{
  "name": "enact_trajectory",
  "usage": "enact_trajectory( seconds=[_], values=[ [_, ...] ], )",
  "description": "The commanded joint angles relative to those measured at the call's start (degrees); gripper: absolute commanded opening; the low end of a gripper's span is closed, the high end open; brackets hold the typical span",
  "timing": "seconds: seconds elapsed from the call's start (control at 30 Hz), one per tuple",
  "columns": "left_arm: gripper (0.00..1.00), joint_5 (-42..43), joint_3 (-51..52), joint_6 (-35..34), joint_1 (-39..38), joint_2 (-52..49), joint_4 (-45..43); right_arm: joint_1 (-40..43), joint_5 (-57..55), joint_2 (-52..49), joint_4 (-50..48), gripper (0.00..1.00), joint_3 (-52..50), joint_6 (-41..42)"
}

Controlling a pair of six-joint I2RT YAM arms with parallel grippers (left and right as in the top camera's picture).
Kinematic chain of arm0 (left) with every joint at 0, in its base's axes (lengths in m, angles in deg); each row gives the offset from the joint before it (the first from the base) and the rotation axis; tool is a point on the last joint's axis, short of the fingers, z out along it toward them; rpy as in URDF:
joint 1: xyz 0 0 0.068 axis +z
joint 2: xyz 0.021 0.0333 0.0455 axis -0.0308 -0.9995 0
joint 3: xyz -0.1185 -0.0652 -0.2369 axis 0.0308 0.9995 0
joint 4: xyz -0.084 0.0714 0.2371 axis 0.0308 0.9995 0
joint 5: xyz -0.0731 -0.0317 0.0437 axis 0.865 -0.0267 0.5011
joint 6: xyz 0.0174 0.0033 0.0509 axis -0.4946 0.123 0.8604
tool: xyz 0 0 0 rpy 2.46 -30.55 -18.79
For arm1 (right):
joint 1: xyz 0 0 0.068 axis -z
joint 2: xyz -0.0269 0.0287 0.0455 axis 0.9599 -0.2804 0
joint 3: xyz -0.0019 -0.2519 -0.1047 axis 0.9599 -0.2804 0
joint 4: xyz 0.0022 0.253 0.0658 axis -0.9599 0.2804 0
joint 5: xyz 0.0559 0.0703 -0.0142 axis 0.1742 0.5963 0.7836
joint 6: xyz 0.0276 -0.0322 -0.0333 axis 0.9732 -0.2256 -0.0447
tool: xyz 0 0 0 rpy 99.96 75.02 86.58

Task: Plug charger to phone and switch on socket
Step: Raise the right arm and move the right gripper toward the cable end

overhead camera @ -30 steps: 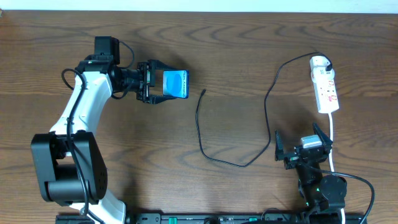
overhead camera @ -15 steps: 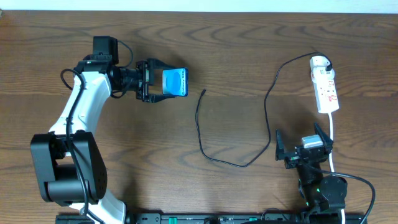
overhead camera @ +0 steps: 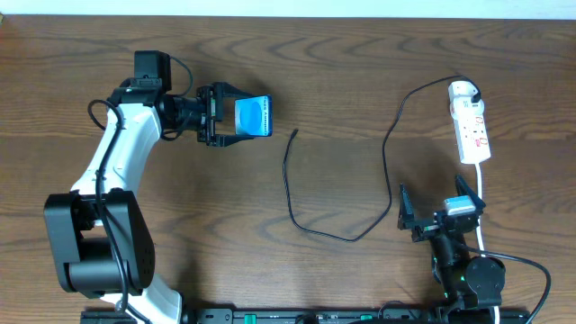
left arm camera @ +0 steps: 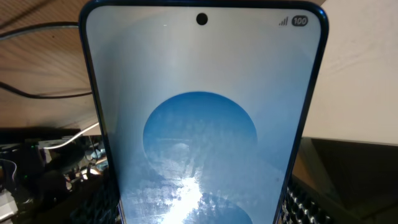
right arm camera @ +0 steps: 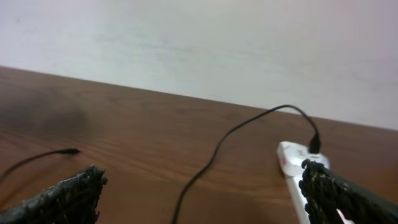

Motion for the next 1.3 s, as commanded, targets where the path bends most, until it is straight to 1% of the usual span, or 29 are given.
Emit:
enact_trajectory(
  seconds=[0.0, 0.2, 0.4, 0.43, 0.5, 0.6, 0.8, 1.03, 1.1, 1.17, 1.27],
  values=[
    [0.7, 0.92, -1.49, -0.55, 1.07, 0.96, -0.26, 0.39, 2.93, -1.49, 0.15, 0.99, 0.87, 4.24],
    [0.7, 0.94, -1.49, -0.55, 1.53, 0.96, -0.26, 0.46, 3.52, -9.16, 0.13, 0.99, 5.31, 4.39],
    [0.7, 0.92, -1.49, -0.52, 1.6, 0.96, -0.26, 0.48, 3.5, -22.18, 0.72, 0.99, 14.14, 4.15],
    [0.7, 0.92, -1.49, -0.52, 1.97, 0.96, -0.26, 0.46, 3.85, -28.63, 1.14, 0.99, 18.67, 4.2],
    [0.7, 0.92, -1.49, -0.52, 2.47, 0.96, -0.26, 0.48, 5.14, -33.0, 2.25, 0.99, 22.1, 4.2],
    [0.7, 0.92, -1.49, -0.52, 3.54, 0.96, -0.26, 0.52, 6.32, -42.97, 8.59, 0.99, 31.52, 4.17],
    [0.7, 0.55, -1.49, -0.52, 4.9, 0.96, -0.28, 0.5, 10.49, -53.79, 17.9, 0.99, 44.39, 3.74],
    [0.7, 0.46, -1.49, -0.55, 5.07, 0.96, -0.37, 0.5, 11.45, -62.1, 29.44, 0.99, 55.47, 3.74],
    [0.7, 0.48, -1.49, -0.55, 5.05, 0.96, -1.75, 0.5, 11.69, -64.28, 33.29, 0.99, 59.17, 3.58],
    [0.7, 0.48, -1.49, -0.55, 5.05, 0.96, -2.23, 0.5, 13.88, -65.96, 35.93, 0.99, 62.14, 1.46],
    [0.7, 0.48, -1.49, -0.55, 5.05, 0.96, -2.23, 0.5, 15.58, -68.39, 39.26, 0.99, 66.23, 0.68]
  ],
)
